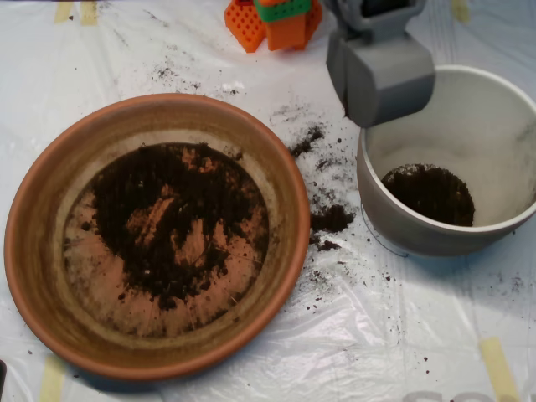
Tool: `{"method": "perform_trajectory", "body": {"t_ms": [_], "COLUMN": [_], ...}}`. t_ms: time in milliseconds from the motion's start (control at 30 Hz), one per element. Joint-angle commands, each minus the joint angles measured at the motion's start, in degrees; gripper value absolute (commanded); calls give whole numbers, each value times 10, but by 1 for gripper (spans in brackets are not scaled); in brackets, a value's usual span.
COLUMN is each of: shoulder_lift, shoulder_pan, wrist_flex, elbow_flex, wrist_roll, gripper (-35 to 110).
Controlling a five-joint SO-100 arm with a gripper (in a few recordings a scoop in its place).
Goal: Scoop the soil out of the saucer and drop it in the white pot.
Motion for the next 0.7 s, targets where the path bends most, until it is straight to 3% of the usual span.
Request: {"method": "perform_trajectory", "body": {"t_ms": [0,200,367,667], "shoulder_lift": [-18,-76,-106,-59], "shoulder_pan": [-52,-115,-118,-103], "wrist_flex": [8,3,4,-10], "elbow_flex": [-76,-105,-119,-49], "wrist_roll": [0,-6,-10,-33], "gripper": [-1,0,26,29]}}
